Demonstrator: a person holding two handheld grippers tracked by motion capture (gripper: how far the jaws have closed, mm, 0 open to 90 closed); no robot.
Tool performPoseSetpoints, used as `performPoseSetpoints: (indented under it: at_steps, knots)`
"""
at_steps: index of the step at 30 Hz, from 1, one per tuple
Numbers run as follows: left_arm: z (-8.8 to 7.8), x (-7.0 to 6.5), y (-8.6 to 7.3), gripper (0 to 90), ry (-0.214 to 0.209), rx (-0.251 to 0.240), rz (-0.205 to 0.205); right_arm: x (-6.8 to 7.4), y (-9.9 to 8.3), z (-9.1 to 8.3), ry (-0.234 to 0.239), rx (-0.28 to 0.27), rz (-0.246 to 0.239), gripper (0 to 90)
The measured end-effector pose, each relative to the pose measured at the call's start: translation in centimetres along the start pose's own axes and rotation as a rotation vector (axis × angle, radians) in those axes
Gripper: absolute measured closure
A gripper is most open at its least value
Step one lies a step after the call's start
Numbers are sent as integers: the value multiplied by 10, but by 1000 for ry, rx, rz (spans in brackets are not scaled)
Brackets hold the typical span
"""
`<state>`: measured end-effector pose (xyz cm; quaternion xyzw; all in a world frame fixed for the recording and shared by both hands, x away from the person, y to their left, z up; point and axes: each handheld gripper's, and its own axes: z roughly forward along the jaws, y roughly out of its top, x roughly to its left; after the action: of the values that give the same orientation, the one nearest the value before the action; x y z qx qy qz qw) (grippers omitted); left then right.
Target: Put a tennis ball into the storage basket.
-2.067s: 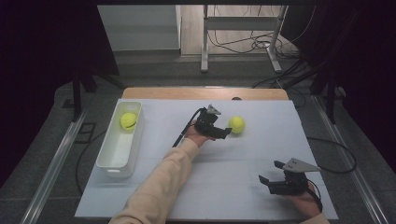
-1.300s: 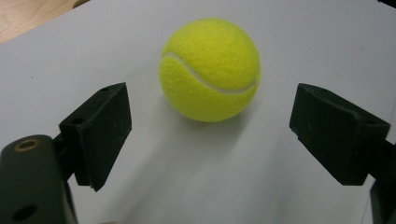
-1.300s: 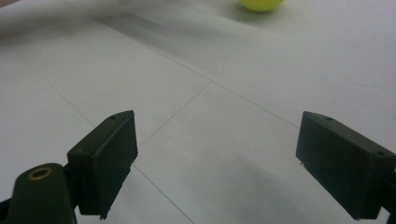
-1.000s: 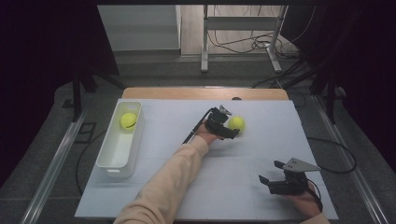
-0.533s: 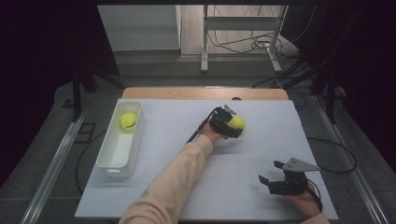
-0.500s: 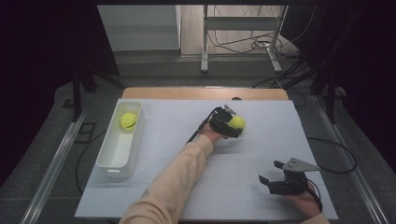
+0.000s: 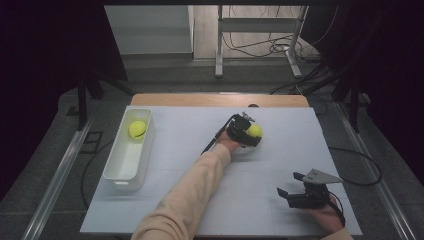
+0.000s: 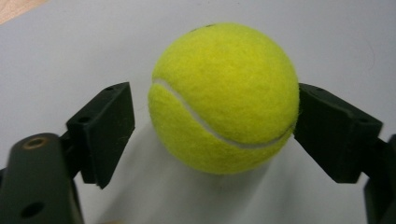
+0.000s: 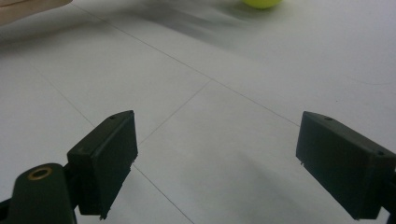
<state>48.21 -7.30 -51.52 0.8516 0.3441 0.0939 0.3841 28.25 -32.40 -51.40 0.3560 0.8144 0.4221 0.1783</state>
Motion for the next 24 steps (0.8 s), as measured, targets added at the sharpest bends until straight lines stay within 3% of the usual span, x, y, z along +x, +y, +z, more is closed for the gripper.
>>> performPoseSetpoints:
  at_steps: [2,4,11,24]
  knots:
    - [-1,0,1,252,-8,-3,2,0,0,0,-1,0,0,132]
    - [-1,-1,1,260,-2,4,6,0,0,0,-2,0,0,132]
    - [-6,-3,3,265,-3,9,0,0,0,0,0,-1,-1,132]
    - [-25,-8,5,265,-10,-34,12,0,0,0,1,1,-1,132]
